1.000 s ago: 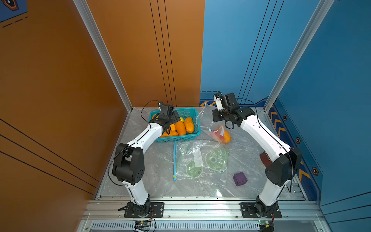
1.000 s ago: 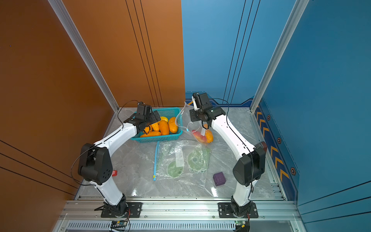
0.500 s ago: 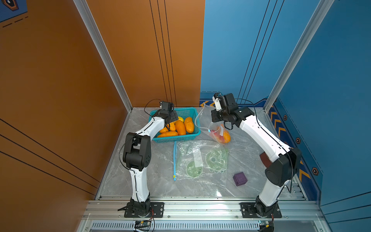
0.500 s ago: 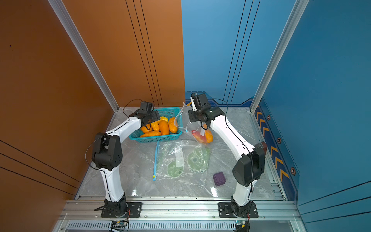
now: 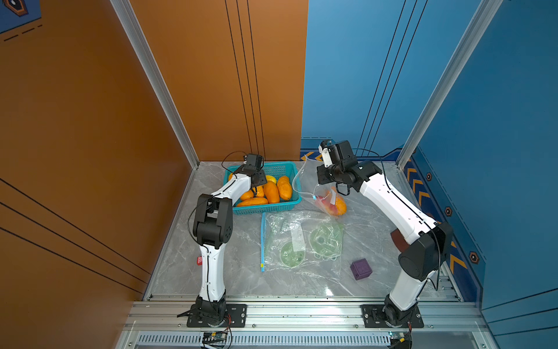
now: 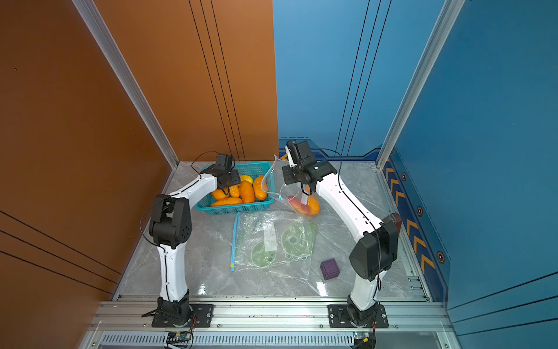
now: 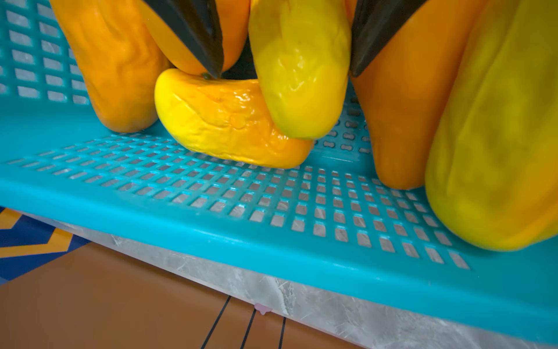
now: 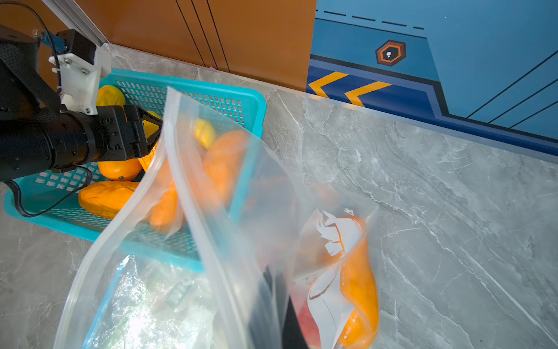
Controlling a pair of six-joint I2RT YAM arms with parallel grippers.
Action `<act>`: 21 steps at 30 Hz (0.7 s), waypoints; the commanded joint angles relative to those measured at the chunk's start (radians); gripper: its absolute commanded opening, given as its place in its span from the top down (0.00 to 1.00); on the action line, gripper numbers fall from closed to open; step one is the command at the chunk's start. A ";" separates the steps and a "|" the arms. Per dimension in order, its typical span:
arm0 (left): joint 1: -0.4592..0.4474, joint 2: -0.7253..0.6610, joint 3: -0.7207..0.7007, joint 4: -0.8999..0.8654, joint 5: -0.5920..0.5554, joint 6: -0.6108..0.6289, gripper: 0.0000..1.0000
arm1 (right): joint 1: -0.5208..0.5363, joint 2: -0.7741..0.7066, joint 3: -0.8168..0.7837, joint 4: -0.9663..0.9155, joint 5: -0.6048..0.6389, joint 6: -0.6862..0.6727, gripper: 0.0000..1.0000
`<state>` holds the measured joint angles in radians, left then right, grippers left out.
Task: Place the mango in a zip-top bag and seal the zipper
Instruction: Pick up the mango from the basket.
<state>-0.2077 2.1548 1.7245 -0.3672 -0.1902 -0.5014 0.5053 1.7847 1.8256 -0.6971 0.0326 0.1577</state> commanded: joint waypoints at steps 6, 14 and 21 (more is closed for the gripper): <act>0.011 -0.002 0.008 -0.030 0.004 -0.030 0.53 | 0.007 0.015 0.025 -0.024 0.034 0.009 1.00; 0.011 -0.057 0.011 -0.030 -0.007 -0.040 0.78 | 0.007 0.005 0.027 -0.024 0.036 0.002 1.00; 0.007 -0.142 0.002 -0.029 -0.002 -0.048 0.87 | 0.007 -0.007 0.016 -0.023 0.041 0.001 1.00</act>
<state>-0.2039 2.0991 1.7237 -0.3893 -0.1905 -0.5404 0.5053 1.7859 1.8259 -0.6971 0.0509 0.1574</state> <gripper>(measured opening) 0.341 0.046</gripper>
